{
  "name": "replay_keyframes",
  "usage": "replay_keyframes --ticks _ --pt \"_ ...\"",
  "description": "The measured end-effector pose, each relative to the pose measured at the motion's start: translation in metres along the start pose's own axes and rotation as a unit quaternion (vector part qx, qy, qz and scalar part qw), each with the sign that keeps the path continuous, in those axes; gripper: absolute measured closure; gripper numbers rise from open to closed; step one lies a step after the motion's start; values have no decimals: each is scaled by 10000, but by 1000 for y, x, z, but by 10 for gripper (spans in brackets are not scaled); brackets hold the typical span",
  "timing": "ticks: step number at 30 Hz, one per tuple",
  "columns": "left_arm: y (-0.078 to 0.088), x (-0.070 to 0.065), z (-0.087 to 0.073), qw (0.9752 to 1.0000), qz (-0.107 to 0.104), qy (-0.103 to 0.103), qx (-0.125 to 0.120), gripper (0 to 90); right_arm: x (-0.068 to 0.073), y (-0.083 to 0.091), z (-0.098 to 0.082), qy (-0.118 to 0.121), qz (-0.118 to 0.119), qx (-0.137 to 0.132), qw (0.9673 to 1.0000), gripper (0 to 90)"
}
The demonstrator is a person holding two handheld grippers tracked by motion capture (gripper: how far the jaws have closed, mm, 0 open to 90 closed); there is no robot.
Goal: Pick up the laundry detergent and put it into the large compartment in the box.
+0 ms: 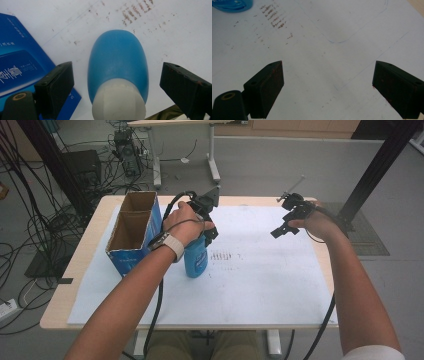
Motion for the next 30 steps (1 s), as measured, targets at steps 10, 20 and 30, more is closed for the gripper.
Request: replay_keyframes --ticks 10,20,30 --pt "0 2 -1 10000 -28 19 -10 125 0 0 1 -11 9 -6 10000 102" --pt "-1 3 -2 10000 -42 66 -20 125 0 0 1 -9 7 -13 10000 102" --pt "-1 5 -2 9999 -84 87 -25 125 0 0 1 -15 7 -16 10000 103"
Point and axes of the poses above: each handheld gripper's, and its own axes: y roughly backward along the jaws, z roughly out of its top, x roughly to its left, the point moved 3 cm from there along -y, roughly forward along the jaws, and after that the axes turned 6 degrees about x, right-handed, at the moved point
